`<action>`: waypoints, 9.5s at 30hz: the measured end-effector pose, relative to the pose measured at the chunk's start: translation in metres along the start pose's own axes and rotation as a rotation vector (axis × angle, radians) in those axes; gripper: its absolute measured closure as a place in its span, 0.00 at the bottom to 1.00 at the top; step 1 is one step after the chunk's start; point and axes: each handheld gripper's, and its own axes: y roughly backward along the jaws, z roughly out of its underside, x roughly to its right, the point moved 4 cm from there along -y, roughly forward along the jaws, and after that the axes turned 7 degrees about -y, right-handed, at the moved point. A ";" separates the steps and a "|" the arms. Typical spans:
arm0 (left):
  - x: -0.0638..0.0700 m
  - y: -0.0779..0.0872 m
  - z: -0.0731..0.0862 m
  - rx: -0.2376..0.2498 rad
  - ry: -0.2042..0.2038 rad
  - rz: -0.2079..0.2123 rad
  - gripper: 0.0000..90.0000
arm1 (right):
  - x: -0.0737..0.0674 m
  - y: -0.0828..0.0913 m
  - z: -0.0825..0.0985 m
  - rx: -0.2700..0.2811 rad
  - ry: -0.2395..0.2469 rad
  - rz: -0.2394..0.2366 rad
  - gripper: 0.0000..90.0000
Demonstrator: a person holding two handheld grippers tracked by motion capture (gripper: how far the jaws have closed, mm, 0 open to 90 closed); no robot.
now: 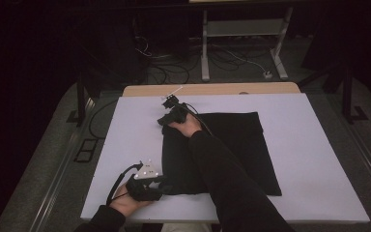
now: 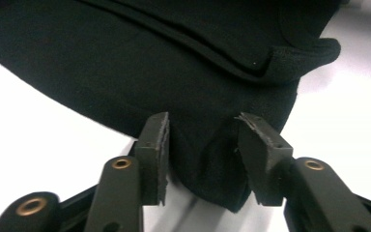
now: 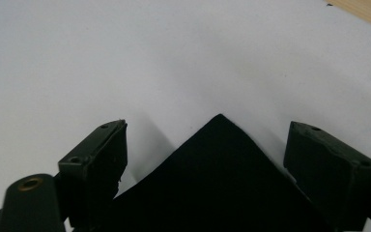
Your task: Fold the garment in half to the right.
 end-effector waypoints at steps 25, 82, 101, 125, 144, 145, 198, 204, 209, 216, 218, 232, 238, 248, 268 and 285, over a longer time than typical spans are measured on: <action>-0.007 -0.002 -0.012 -0.010 0.024 0.018 0.96 | 0.003 0.016 -0.007 -0.018 0.004 0.020 0.92; 0.004 0.008 -0.088 0.143 -0.053 0.071 0.97 | 0.027 0.125 -0.015 0.122 0.009 -0.133 0.92; 0.010 -0.002 -0.113 0.157 -0.095 0.098 0.97 | 0.048 0.151 -0.006 0.151 -0.018 -0.118 0.92; 0.018 -0.019 -0.133 0.153 -0.128 0.130 0.97 | 0.069 0.168 0.009 0.163 -0.048 -0.105 0.92; 0.028 -0.039 -0.151 0.145 -0.157 0.170 0.97 | 0.088 0.181 0.019 0.178 -0.078 -0.095 0.92; 0.029 -0.040 -0.152 0.144 -0.159 0.173 0.97 | 0.089 0.182 0.020 0.178 -0.080 -0.094 0.92; 0.059 -0.110 -0.190 0.103 -0.194 0.290 0.97 | 0.173 0.217 0.090 0.210 -0.242 -0.041 0.92; 0.063 -0.118 -0.192 0.097 -0.186 0.304 0.97 | 0.180 0.218 0.098 0.209 -0.261 -0.037 0.92; 0.065 -0.125 -0.195 0.094 -0.184 0.312 0.97 | 0.185 0.217 0.105 0.201 -0.271 -0.033 0.92; 0.068 -0.133 -0.200 0.093 -0.184 0.319 0.97 | 0.193 0.217 0.111 0.201 -0.284 -0.029 0.92; 0.069 -0.134 -0.202 0.096 -0.183 0.320 0.97 | 0.195 0.217 0.112 0.202 -0.288 -0.027 0.92; 0.070 -0.149 -0.207 0.087 -0.166 0.335 0.97 | 0.208 0.216 0.122 0.194 -0.314 -0.024 0.91; 0.069 -0.156 -0.209 0.078 -0.155 0.333 0.97 | 0.214 0.207 0.129 0.171 -0.327 -0.014 0.91; 0.070 -0.162 -0.211 0.068 -0.156 0.332 0.97 | 0.223 0.215 0.135 0.187 -0.371 0.035 0.82; 0.087 -0.176 -0.226 0.056 -0.196 0.351 0.97 | 0.230 0.254 0.159 0.213 -0.368 0.103 0.64; 0.102 -0.202 -0.237 0.004 -0.224 0.361 0.97 | 0.224 0.291 0.188 0.255 -0.357 0.123 0.48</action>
